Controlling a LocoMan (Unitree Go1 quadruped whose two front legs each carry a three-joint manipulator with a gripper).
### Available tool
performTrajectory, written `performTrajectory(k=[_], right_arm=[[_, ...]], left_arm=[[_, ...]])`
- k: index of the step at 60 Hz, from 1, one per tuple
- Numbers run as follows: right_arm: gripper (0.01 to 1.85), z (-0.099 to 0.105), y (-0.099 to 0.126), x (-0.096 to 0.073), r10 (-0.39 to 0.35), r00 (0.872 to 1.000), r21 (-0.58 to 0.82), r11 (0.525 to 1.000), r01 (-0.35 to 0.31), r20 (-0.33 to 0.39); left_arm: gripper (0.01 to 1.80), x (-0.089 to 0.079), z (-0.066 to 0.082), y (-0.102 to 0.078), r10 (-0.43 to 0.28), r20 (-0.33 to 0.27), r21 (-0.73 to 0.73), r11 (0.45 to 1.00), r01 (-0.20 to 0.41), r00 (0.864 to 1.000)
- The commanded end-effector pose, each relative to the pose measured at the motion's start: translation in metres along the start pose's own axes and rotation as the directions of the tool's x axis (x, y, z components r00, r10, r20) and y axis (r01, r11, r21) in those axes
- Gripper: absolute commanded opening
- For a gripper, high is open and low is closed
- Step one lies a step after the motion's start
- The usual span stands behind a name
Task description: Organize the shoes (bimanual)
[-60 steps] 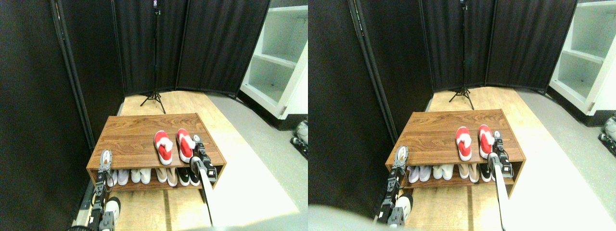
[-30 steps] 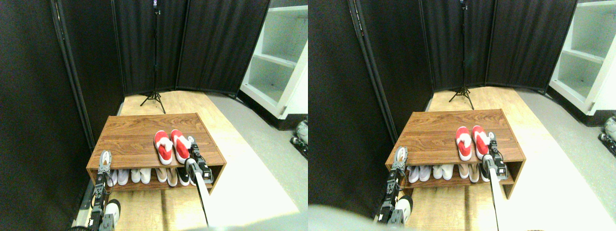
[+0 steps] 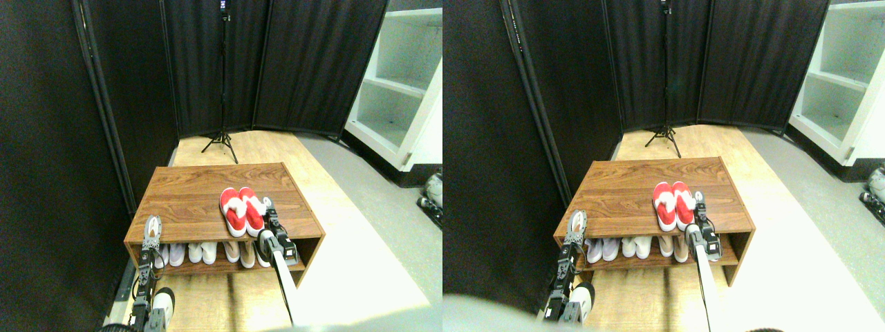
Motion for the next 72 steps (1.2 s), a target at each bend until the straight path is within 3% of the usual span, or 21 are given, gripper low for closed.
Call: performTrajectory(k=[1, 17, 26, 49, 64, 72], right_arm=[[0.01, -0.008, -0.01, -0.002, -0.065, 0.997, -0.003, 0.998, 0.065, -0.032], [0.01, 0.008, -0.01, 0.001, -0.034, 0.999, -0.041, 0.999, 0.034, 0.003], [0.01, 0.028, 0.001, -0.004, 0.041, 0.999, -0.076, 0.996, -0.041, 0.0], [0.01, 0.06, 0.024, -0.045, 0.178, 0.984, -0.135, 0.975, -0.175, 0.012], [0.01, 0.064, 0.026, -0.067, 0.216, 0.976, -0.111, 0.97, -0.216, -0.009], [0.01, 0.065, 0.03, -0.086, 0.239, 0.971, -0.182, 0.954, -0.239, -0.024]], left_arm=[[0.01, 0.0, 0.002, -0.008, -0.041, 0.017, -0.028, 0.999, 0.041, 0.999], [0.01, 0.001, 0.003, -0.007, -0.027, 0.019, -0.038, 0.999, 0.028, 0.999], [0.01, 0.004, 0.001, -0.006, -0.026, 0.019, -0.04, 0.999, 0.027, 0.999], [0.01, 0.021, -0.006, 0.001, 0.005, -0.018, 0.004, 1.0, -0.005, 1.0], [0.01, 0.027, -0.013, -0.001, 0.032, -0.017, 0.031, 0.999, -0.031, 0.999], [0.01, 0.031, -0.017, 0.001, 0.059, -0.03, -0.018, 0.998, -0.06, 0.998]])
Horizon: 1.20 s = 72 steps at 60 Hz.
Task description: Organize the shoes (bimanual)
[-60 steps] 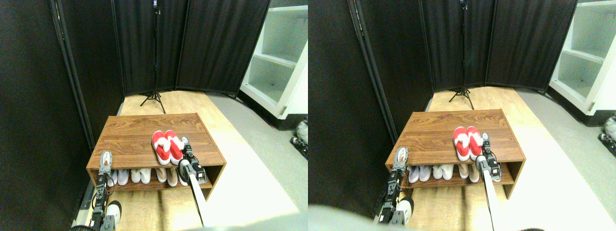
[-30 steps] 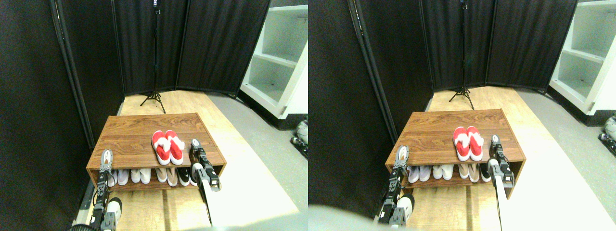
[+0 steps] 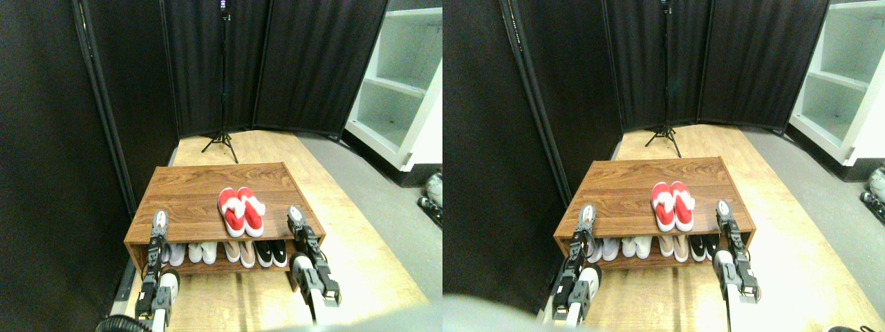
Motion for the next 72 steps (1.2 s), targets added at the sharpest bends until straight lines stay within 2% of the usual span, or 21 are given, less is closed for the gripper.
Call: performTrajectory(k=[1, 19, 30, 39, 61, 72], right_arm=[[0.01, 0.002, 0.015, -0.009, 0.065, 0.998, -0.035, 0.997, -0.065, 0.01], [0.01, -0.009, 0.019, -0.025, 0.109, 0.993, -0.07, 0.991, -0.112, -0.047], [0.01, -0.011, 0.019, -0.028, 0.097, 0.994, -0.09, 0.991, -0.101, -0.048], [0.01, -0.013, 0.016, -0.027, 0.114, 0.991, -0.073, 0.99, -0.119, -0.066], [0.01, -0.015, 0.017, -0.027, 0.097, 0.993, -0.066, 0.993, -0.102, -0.067], [0.01, -0.013, 0.018, -0.029, 0.109, 0.992, -0.065, 0.991, -0.114, -0.064]], left_arm=[[0.01, 0.004, 0.0, -0.006, -0.022, 0.012, -0.039, 0.999, 0.023, 1.0], [0.01, 0.003, -0.006, -0.004, 0.003, 0.036, -0.083, 0.997, 0.0, 0.999], [0.01, 0.002, -0.005, 0.003, -0.003, 0.029, -0.073, 0.997, 0.005, 1.0], [0.01, -0.002, -0.004, 0.003, 0.004, 0.045, -0.077, 0.997, 0.0, 0.999], [0.01, -0.007, 0.0, 0.0, 0.01, 0.064, -0.07, 0.998, -0.006, 0.998], [0.01, -0.007, -0.001, 0.001, 0.012, 0.066, -0.076, 0.997, -0.007, 0.998]])
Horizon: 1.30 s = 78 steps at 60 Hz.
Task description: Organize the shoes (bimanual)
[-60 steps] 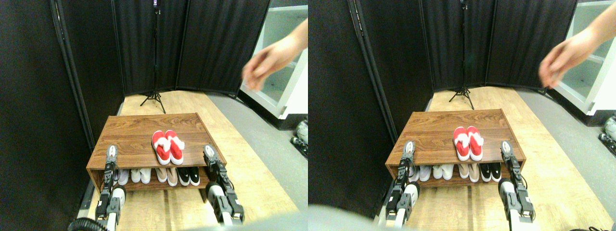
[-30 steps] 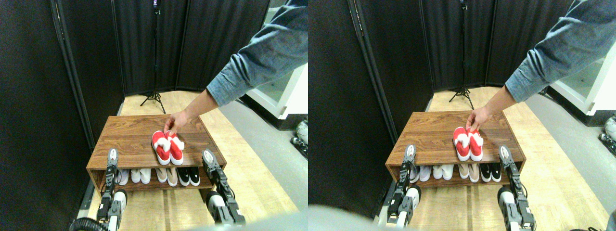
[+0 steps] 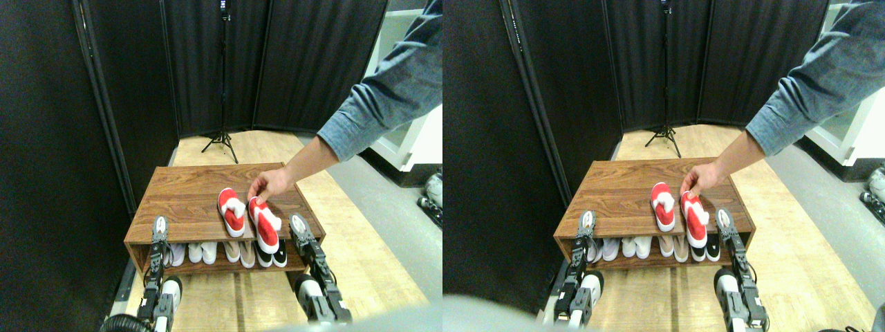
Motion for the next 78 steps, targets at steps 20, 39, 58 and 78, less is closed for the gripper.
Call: performTrajectory(k=[20, 39, 58, 78], right_arm=[[0.01, 0.003, 0.015, -0.011, 0.072, 0.997, -0.015, 0.997, -0.072, -0.009], [0.47, -0.015, 0.021, -0.046, 0.02, 0.998, 0.096, 0.995, -0.014, -0.063], [1.63, -0.025, 0.016, -0.057, -0.05, 0.994, 0.153, 0.986, 0.065, -0.1], [1.8, -0.049, -0.004, -0.049, -0.065, 0.982, 0.169, 0.981, 0.095, -0.176]], left_arm=[[0.01, 0.002, -0.002, -0.01, -0.042, 0.022, -0.03, 0.999, 0.042, 0.999], [0.01, 0.002, -0.003, -0.008, -0.04, 0.026, -0.036, 0.999, 0.041, 0.999], [0.01, -0.002, -0.003, -0.012, -0.049, 0.034, -0.027, 0.998, 0.05, 0.998], [0.01, -0.007, 0.002, -0.012, -0.045, 0.029, -0.009, 0.999, 0.046, 0.999]])
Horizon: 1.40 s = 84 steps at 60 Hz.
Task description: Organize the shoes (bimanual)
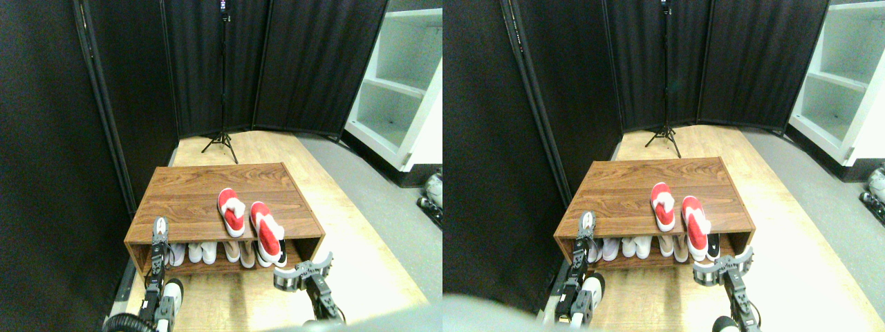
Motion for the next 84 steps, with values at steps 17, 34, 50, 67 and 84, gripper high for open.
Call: performTrajectory(k=[17, 34, 50, 67, 84], right_arm=[[1.8, -0.025, -0.027, 0.027, -0.009, 0.998, 0.043, 0.999, 0.012, -0.067], [1.73, -0.025, -0.04, 0.052, -0.035, 0.998, 0.07, 0.997, 0.039, -0.058], [1.7, -0.016, -0.041, 0.078, -0.013, 1.0, 0.003, 1.0, 0.014, -0.026], [1.66, -0.012, -0.035, 0.102, -0.035, 0.999, -0.015, 0.999, 0.035, -0.005], [1.63, -0.014, -0.036, 0.118, -0.064, 0.998, -0.004, 0.998, 0.064, -0.004]], left_arm=[[0.01, -0.006, 0.011, -0.012, -0.079, 0.004, 0.038, 0.996, 0.078, 0.997], [0.01, -0.011, 0.019, -0.012, -0.078, 0.029, 0.058, 0.995, 0.076, 0.997], [0.01, -0.011, 0.022, -0.01, -0.07, 0.042, 0.069, 0.995, 0.067, 0.997], [0.01, -0.01, 0.022, -0.008, -0.076, 0.046, 0.08, 0.994, 0.072, 0.996], [0.01, -0.012, 0.019, -0.009, -0.087, 0.034, 0.104, 0.991, 0.083, 0.996]])
